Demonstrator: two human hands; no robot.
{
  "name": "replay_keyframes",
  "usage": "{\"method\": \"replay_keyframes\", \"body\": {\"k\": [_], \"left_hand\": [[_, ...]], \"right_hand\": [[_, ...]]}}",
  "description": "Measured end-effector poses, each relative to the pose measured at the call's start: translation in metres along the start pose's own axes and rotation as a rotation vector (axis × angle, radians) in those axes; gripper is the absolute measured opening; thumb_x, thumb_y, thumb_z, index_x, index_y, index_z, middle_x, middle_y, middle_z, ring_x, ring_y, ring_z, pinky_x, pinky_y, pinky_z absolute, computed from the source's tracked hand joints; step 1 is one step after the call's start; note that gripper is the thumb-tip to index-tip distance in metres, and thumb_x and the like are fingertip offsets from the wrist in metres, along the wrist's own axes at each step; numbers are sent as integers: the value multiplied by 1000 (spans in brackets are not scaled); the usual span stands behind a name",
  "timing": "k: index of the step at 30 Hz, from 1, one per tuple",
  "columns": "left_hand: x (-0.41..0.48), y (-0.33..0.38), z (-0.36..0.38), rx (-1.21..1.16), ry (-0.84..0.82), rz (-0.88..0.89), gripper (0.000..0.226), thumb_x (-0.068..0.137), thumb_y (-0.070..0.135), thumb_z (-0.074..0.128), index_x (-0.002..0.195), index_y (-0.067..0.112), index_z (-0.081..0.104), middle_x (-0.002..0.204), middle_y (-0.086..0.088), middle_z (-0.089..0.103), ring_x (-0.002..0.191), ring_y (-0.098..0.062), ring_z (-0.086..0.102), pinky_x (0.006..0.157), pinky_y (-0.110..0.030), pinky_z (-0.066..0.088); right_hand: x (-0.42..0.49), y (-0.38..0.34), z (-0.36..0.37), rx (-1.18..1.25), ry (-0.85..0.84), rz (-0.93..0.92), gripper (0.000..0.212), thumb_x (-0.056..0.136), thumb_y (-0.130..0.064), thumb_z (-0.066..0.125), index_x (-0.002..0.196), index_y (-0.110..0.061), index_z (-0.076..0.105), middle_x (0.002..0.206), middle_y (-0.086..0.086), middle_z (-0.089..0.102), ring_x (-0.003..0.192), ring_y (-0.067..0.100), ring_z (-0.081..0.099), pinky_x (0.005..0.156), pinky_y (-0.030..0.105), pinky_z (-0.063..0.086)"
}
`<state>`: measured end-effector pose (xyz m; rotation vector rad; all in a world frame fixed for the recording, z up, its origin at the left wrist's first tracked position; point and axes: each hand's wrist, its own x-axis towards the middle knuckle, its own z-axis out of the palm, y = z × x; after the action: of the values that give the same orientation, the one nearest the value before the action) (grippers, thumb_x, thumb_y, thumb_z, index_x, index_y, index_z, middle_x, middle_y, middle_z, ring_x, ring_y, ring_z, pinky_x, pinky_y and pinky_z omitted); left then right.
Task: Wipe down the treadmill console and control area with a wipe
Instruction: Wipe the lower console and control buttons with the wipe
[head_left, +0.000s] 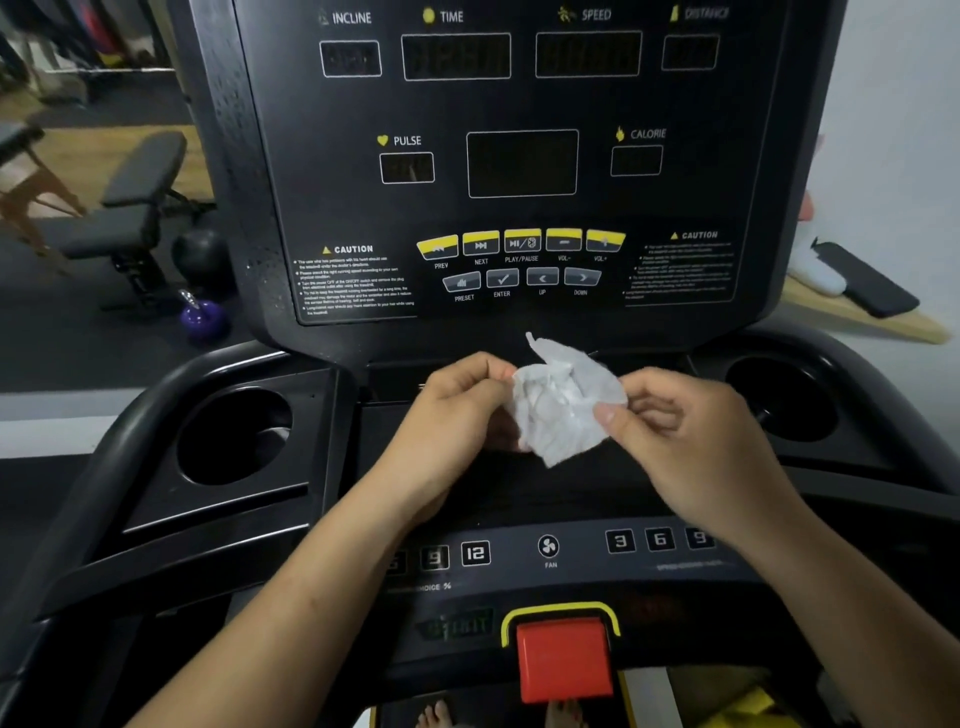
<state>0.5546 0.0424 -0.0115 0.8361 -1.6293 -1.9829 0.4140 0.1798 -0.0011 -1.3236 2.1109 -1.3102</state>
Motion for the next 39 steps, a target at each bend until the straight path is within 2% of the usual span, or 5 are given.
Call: {"method": "replay_keyframes", "body": {"k": [9,16,23,30,39], "left_hand": [[9,-8,20,202,-14,17,15,86,3,72,97,5,63,68,-6,63,58,-22,66,55,-32,56],[13,-24,37,1293,-62,635,28,77,13,71,104,12,64,96,-4,56,85,-24,55,64,-37,51],[-1,-29,40,1365,-427,572,48,95,37,28,107,16,69,115,-5,69,111,-25,61,94,-44,49],[19,-24,58,1616,-354,584,63,90,42,15,99,16,71,116,-4,67,112,-26,56,89,-40,37],[17,-37,63,1448,-442,447,74,85,43,9,124,6,60,140,-22,51,132,-34,47,107,-45,43]], "right_hand": [[0,12,-23,46,18,224,9,92,-15,62,94,-22,67,71,-5,73,63,9,68,62,26,51],[-14,27,-35,-608,107,23,32,87,-28,63,117,-20,66,100,-9,64,91,12,60,80,32,49],[-34,25,-26,-884,-458,26,111,72,-73,-28,142,-28,46,153,-12,37,142,2,26,117,34,0],[-15,30,-30,-946,-408,-26,95,87,-69,-12,118,-26,68,146,-6,47,137,11,36,119,49,9],[-25,23,-33,-933,-507,82,97,76,-69,-19,146,-31,36,159,-9,25,145,3,17,119,48,-6]]}}
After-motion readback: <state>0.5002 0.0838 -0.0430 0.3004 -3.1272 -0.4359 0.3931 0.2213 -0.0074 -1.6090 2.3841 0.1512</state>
